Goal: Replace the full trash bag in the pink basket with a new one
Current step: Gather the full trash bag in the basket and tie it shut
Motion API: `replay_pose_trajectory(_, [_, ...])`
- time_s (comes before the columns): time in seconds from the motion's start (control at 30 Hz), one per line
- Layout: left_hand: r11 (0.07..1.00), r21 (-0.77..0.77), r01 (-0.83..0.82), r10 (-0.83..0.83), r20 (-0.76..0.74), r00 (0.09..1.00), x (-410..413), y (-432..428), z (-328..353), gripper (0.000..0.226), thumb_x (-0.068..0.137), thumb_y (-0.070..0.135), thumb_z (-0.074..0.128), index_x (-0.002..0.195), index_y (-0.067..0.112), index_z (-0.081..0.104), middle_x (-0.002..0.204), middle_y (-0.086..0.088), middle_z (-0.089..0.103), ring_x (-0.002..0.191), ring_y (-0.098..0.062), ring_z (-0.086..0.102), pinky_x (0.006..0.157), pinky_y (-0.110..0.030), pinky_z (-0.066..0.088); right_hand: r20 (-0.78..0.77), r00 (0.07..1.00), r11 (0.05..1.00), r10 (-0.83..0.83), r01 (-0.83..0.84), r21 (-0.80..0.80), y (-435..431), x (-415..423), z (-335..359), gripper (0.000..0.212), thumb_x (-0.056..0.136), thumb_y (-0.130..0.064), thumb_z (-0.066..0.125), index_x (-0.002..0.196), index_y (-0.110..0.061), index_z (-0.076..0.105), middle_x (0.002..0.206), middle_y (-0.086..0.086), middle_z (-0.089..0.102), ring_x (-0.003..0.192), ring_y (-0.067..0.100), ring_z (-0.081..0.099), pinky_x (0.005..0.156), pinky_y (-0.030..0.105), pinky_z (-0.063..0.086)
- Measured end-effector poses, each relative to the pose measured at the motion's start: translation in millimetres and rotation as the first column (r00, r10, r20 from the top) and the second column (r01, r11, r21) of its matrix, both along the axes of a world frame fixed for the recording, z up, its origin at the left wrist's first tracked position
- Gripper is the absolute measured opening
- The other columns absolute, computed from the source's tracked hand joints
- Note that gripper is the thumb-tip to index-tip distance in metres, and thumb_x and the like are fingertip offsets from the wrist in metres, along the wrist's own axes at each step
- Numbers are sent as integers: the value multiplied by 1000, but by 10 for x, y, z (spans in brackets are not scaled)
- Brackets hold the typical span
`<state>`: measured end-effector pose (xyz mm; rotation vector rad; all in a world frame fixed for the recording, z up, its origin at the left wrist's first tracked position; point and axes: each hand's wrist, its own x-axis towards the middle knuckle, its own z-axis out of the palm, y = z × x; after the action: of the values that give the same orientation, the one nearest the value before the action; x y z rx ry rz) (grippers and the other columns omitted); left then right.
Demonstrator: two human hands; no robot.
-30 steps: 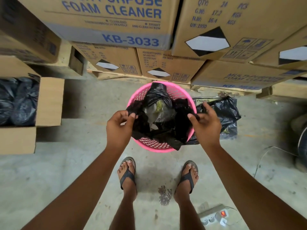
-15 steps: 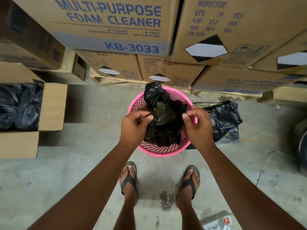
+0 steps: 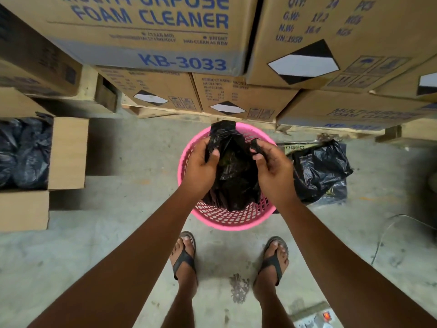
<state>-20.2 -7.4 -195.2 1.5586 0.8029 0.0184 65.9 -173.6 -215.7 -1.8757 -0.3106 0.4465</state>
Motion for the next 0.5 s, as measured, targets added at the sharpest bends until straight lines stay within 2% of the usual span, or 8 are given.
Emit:
replay_pose_trajectory(0.1, [989, 125, 77, -76, -11, 997, -95, 57, -57, 22, 103, 18, 43, 112, 11, 62, 95, 7, 67, 95, -10, 63, 90, -31, 49, 12, 990, 977, 141, -137, -166, -28, 96, -148, 47, 97, 4, 49, 139, -16, 56, 120, 10, 67, 108, 21, 65, 104, 44, 52])
replay_pose_trajectory(0.23, [990, 118, 77, -83, 44, 996, -148, 109, -11, 26, 100, 7, 49, 109, 18, 70, 100, 8, 70, 101, -7, 65, 90, -27, 53, 66, 974, 949, 217, -194, -248, 35, 133, -182, 59, 90, 16, 44, 138, -15, 56, 112, 6, 52, 96, 24, 63, 101, 36, 49])
replay_pose_trajectory(0.3, [998, 48, 51, -54, 64, 996, -152, 113, 8, 24, 97, 4, 55, 114, 12, 69, 91, 3, 71, 90, -4, 68, 86, -21, 54, 74, 979, 961, 189, -168, -221, 71, 153, -160, 53, 92, 11, 48, 134, -19, 60, 108, 6, 60, 94, 21, 66, 97, 34, 51])
replay_pose_trajectory(0.4, [999, -51, 10, -8, 41, 999, -149, 132, 8, 19, 92, 6, 64, 109, -1, 69, 88, -12, 74, 85, -15, 72, 86, -31, 58, 16, 991, 981, 135, -132, -139, 134, 155, -119, 31, 93, -5, 62, 121, -19, 68, 107, 1, 74, 99, 12, 71, 94, 36, 57])
replay_pose_trajectory(0.5, [996, -68, 56, -57, -21, 998, -139, 133, -13, 14, 89, 5, 68, 100, -2, 72, 92, -15, 73, 87, -18, 70, 85, -34, 57, -59, 988, 986, 140, -145, -78, 200, 107, -86, 22, 89, -2, 69, 103, -16, 59, 95, 1, 76, 95, 10, 73, 93, 36, 57])
